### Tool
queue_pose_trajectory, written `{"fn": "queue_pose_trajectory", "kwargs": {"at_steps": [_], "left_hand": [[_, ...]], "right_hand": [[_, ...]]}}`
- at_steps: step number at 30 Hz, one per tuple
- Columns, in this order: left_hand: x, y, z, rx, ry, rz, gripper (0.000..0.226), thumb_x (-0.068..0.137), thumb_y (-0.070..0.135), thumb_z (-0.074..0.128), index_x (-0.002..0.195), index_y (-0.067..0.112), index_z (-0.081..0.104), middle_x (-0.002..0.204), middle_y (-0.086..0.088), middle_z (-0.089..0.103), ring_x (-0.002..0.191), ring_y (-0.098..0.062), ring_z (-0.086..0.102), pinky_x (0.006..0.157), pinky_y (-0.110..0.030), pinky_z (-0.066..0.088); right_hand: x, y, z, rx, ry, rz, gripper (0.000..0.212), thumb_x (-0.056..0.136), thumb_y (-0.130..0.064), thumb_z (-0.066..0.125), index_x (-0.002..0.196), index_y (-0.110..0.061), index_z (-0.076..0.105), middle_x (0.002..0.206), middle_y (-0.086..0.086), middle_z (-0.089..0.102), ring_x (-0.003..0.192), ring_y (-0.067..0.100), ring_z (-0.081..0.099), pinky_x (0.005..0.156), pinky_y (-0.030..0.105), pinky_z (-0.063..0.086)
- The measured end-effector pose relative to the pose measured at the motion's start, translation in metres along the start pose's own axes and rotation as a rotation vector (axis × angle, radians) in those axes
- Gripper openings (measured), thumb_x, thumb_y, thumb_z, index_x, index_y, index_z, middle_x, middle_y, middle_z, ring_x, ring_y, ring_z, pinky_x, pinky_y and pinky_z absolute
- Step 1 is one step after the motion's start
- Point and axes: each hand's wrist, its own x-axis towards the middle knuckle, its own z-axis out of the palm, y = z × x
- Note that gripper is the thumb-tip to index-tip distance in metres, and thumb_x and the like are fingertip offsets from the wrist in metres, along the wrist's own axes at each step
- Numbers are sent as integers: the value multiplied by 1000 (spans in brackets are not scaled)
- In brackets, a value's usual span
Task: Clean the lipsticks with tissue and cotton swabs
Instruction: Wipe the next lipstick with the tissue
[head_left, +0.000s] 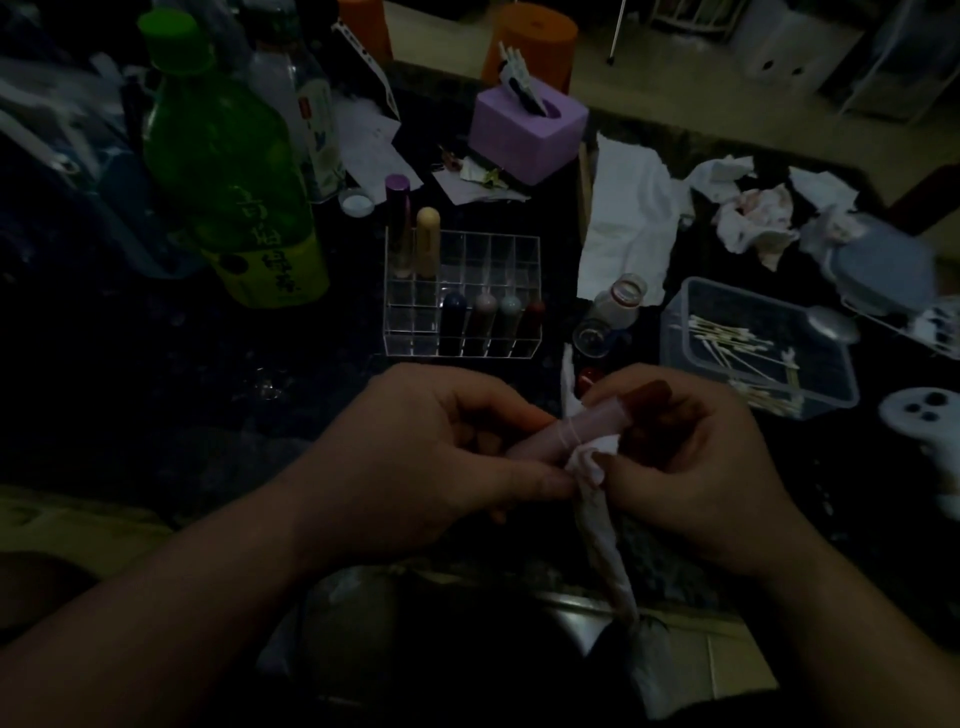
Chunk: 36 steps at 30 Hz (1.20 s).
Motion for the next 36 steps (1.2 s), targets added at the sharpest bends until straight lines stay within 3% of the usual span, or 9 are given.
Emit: {"fn": "queue_pose_trajectory", "kwargs": {"at_steps": [2, 6, 11, 14, 19, 24, 30, 34, 36], "left_hand": [[1, 1, -3, -63, -69, -63, 26, 67, 25, 82, 92, 19, 79, 70, -2, 75, 59, -17, 69, 58, -25, 55], [2, 1, -9, -241, -214, -154, 29, 72, 23, 76, 100, 15, 79, 77, -8, 75, 67, -20, 70, 71, -28, 54], [3, -1, -7, -279, -250, -173, 22, 77, 19, 72, 97, 9, 78, 70, -5, 72, 64, -16, 68, 68, -24, 54], [2, -1, -5, -346, -276, -201, 23, 80, 16, 72, 98, 3, 76, 73, -10, 71, 64, -17, 67, 67, -26, 55], [1, -4, -4, -713, -424, -297, 35, 89, 18, 61, 103, -14, 66, 94, -31, 66, 75, -34, 70, 68, -38, 60], [2, -5, 4, -632, -199, -223, 18, 79, 7, 72, 91, -6, 74, 77, -20, 71, 64, -25, 70, 58, -30, 58], [-3, -6, 21, -202, 213, 97, 29, 56, 18, 81, 85, 17, 75, 82, -1, 78, 75, -16, 76, 68, -20, 58], [3, -9, 13, -606, -70, -130, 34, 79, 23, 76, 97, -4, 69, 85, -22, 73, 67, -32, 71, 60, -34, 59], [3, -8, 11, -702, -151, -209, 39, 85, 25, 69, 96, -13, 64, 80, -27, 69, 62, -32, 69, 55, -35, 58]], "right_hand": [[1, -1, -1, 9, -24, -12, 14, 72, -3, 74, 80, -13, 69, 73, -6, 70, 68, 6, 67, 62, 18, 52], [3, -6, -4, 37, -56, -34, 19, 73, -4, 65, 88, -15, 70, 75, -14, 71, 69, 1, 67, 63, 15, 52], [4, -8, -7, -2, -70, 1, 18, 72, -12, 69, 89, -18, 70, 74, -13, 70, 67, -2, 66, 61, 12, 50], [3, -8, -7, -4, -87, 30, 16, 69, -19, 69, 84, -22, 70, 72, -9, 70, 64, 0, 65, 57, 14, 50], [1, -11, -9, 12, -78, 16, 16, 67, -18, 70, 83, -22, 71, 73, -8, 71, 65, 1, 67, 58, 14, 51], [0, -14, -11, -13, -42, 4, 21, 63, -21, 70, 82, -31, 70, 68, -6, 68, 56, 2, 61, 51, 14, 48], [2, -13, -13, -15, -8, -15, 18, 65, -20, 70, 82, -24, 70, 69, -11, 69, 58, 1, 64, 53, 14, 50], [1, -14, -14, -44, -2, -15, 14, 65, -20, 70, 78, -17, 66, 70, -5, 69, 61, 4, 64, 54, 16, 51], [1, -13, -14, -41, 1, -14, 14, 65, -20, 68, 77, -16, 65, 69, -10, 69, 60, 2, 63, 54, 15, 50]]}}
